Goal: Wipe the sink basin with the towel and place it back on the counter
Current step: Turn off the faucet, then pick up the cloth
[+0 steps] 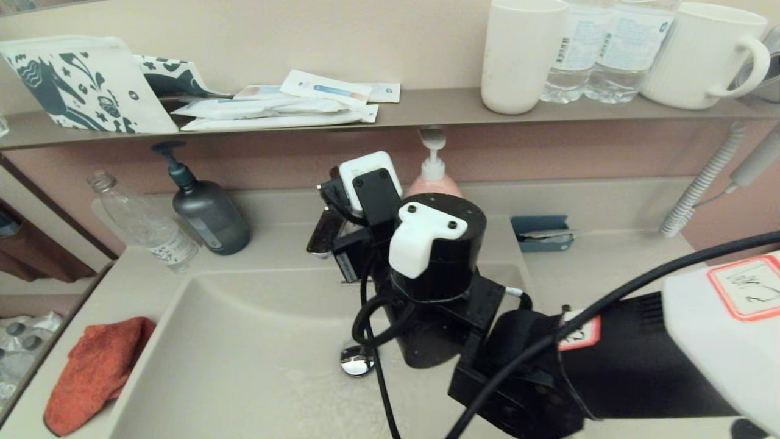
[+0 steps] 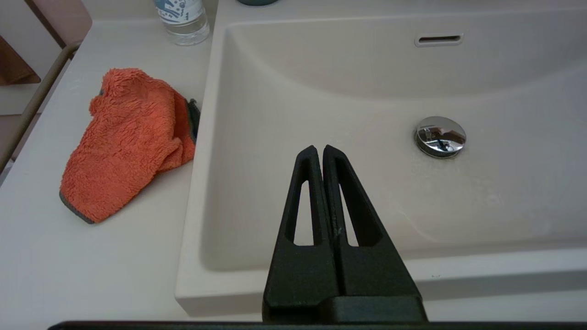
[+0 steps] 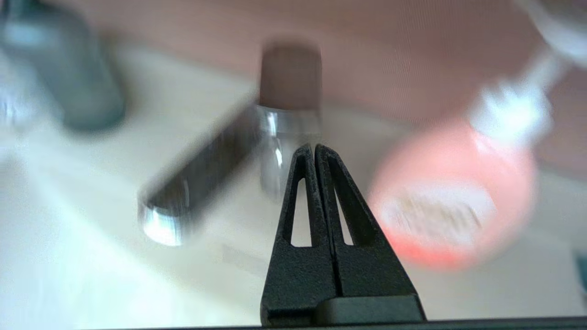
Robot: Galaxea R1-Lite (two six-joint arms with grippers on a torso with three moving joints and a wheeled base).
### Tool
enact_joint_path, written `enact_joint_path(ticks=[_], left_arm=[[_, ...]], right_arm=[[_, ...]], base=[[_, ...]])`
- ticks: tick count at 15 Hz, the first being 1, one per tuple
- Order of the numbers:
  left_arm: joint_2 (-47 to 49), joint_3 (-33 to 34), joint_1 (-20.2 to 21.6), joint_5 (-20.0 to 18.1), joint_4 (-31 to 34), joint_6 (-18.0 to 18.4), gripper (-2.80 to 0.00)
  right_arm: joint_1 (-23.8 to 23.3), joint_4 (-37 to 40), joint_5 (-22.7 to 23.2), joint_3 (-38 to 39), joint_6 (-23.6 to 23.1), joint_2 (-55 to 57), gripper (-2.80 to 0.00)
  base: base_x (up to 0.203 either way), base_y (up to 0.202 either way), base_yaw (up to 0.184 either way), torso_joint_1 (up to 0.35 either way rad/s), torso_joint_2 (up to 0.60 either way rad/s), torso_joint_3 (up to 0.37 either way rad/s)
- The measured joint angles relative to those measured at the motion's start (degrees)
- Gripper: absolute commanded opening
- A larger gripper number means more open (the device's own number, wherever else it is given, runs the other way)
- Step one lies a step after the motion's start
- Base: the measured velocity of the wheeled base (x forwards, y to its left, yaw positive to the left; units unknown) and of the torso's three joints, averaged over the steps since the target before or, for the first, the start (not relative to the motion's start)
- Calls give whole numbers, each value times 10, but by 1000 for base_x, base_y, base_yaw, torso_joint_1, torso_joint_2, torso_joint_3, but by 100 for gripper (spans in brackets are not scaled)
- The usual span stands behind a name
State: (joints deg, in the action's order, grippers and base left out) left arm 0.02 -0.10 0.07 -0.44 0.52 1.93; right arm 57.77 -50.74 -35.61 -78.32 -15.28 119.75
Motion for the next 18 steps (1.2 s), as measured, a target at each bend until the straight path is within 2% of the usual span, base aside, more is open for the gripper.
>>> enact_joint_path(ticks=[4, 7, 10, 12, 16, 18], left_arm=[[0, 0, 0, 0, 0, 0, -280], [0, 0, 0, 0, 0, 0, -280], [0, 0, 0, 0, 0, 0, -280], [0, 0, 0, 0, 0, 0, -280], [0, 0, 0, 0, 0, 0, -280], [0, 0, 0, 0, 0, 0, -280]], right_arm=[[3, -3, -7, 205, 16, -140, -280], [-28, -2, -9, 354, 19, -261, -280], [-137, 20, -17, 452, 19, -390, -280], [-203, 57, -41, 492, 18, -463, -280], [-382, 184, -73, 519, 15, -626, -280], [-440, 266, -76, 519, 12, -714, -280]], base=[[0, 0, 0, 0, 0, 0], [0, 0, 0, 0, 0, 0], [0, 0, 0, 0, 0, 0], [0, 0, 0, 0, 0, 0], [0, 0, 0, 0, 0, 0], [0, 0, 0, 0, 0, 0]])
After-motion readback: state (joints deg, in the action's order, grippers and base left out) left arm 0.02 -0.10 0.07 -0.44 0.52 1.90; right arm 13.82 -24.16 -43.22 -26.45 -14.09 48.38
